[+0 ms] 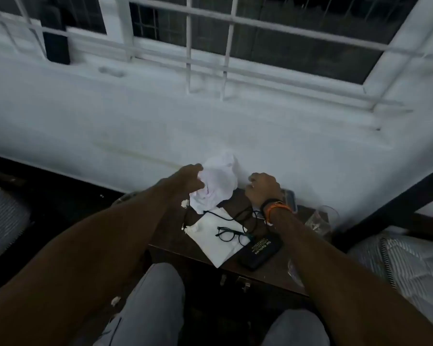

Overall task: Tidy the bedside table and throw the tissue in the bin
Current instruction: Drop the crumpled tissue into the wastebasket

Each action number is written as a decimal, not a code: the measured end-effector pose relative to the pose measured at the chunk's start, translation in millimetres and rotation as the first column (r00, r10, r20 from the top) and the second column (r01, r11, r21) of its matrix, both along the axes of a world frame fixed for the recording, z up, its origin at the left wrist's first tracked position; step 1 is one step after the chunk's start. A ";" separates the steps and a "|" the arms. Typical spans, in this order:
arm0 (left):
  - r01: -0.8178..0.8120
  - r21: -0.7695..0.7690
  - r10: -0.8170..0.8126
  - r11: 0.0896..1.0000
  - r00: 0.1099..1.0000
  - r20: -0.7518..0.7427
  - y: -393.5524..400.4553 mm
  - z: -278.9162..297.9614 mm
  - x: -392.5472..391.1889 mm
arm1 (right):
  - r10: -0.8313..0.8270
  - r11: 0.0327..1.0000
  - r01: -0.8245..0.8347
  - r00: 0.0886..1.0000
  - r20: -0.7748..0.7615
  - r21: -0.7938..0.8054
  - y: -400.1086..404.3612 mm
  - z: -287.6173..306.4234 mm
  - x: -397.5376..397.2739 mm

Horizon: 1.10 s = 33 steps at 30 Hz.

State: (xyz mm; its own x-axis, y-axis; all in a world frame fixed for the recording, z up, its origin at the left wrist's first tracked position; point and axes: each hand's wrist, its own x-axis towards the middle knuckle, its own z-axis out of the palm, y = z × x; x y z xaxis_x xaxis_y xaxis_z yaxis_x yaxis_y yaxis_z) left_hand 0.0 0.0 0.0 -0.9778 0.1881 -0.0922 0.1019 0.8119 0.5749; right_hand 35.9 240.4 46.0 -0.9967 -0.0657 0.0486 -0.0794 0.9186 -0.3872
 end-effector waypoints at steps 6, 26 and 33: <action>-0.242 0.060 0.225 0.968 0.952 0.209 -17.8 -63.4 -40.5 | -0.110 0.982 0.132 0.981 0.160 -0.135 -31.0 -66.8 -34.9; -0.605 0.611 0.070 0.511 0.737 0.672 -1.9 -67.5 -67.5 | -0.171 0.837 0.165 0.985 0.038 -0.521 -42.9 -131.2 -84.5; -0.689 0.669 0.050 0.280 0.706 0.706 -9.5 -46.9 -53.9 | -0.122 0.804 0.049 0.989 -0.083 -0.593 -49.6 -86.8 -71.9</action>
